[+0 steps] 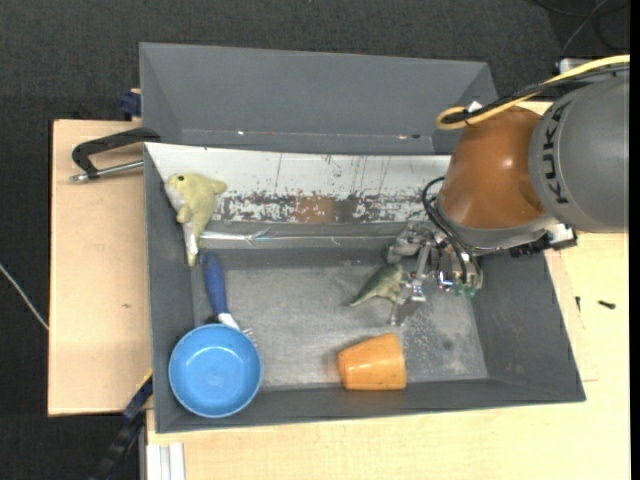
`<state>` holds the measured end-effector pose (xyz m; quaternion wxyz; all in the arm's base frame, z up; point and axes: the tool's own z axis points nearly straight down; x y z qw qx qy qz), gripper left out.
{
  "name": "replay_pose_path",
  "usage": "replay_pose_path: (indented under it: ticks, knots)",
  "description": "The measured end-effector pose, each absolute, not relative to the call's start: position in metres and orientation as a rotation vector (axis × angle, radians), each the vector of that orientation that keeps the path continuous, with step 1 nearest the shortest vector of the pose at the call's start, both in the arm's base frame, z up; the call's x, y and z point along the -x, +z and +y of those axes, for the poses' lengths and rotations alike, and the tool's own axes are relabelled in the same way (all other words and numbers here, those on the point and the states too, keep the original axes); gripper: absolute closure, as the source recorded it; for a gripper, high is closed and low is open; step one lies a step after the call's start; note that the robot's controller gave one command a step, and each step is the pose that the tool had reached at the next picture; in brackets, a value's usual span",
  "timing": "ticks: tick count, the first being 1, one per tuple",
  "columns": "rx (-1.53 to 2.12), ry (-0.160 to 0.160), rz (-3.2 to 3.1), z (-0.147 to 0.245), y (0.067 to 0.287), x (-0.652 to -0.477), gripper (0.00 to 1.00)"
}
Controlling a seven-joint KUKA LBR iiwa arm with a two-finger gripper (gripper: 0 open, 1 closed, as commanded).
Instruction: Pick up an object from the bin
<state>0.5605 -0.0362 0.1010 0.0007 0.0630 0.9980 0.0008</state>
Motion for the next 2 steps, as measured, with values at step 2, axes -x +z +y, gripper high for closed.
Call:
replay_pose_path:
  ticks: [2]
  knots:
    - [0.033, 0.004, 3.130, -0.048, 0.074, -0.571, 0.00]
